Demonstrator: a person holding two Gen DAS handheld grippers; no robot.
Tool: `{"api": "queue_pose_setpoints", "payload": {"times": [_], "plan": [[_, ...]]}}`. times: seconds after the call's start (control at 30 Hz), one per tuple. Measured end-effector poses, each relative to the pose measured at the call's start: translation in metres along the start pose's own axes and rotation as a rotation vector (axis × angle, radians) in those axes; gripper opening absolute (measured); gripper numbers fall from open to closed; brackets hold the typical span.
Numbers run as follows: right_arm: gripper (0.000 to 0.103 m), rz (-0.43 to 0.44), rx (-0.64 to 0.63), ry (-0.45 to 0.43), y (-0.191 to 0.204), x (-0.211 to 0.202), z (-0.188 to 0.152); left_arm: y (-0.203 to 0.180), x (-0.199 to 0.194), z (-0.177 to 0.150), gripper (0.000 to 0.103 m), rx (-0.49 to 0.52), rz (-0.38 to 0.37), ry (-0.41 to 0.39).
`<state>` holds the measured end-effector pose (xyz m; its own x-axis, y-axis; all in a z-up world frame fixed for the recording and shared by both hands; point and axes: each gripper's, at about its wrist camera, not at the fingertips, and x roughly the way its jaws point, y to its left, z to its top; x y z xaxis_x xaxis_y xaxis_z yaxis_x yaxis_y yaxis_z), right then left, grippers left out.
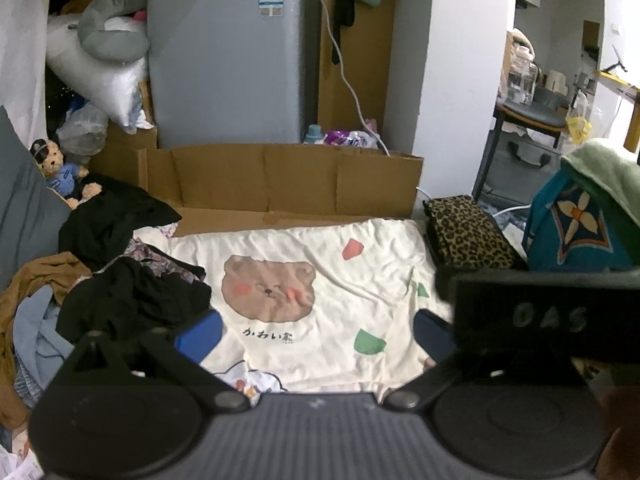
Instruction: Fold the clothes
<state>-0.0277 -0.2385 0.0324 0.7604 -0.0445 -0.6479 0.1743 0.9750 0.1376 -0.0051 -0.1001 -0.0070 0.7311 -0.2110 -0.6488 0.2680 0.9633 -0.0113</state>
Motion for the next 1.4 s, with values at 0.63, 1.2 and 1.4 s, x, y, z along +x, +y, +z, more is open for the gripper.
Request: {"api": "queue_pose_setpoints", "payload": {"times": [0.63, 1.2, 1.4], "plan": [[0.102, -0.015, 0.002, 0.023, 0.004, 0.010, -0.010, 0.016, 0.006, -0.003, 0.103, -0.004, 0.046, 0.015], [0.102, -0.012, 0.002, 0.033, 0.003, 0.014, -0.011, 0.024, 0.010, -0.003, 0.103, -0.023, 0.055, 0.025], [0.102, -0.012, 0.001, 0.036, 0.003, 0.015, -0.011, 0.026, 0.009, -0.004, 0.103, -0.027, 0.054, 0.028]]}}
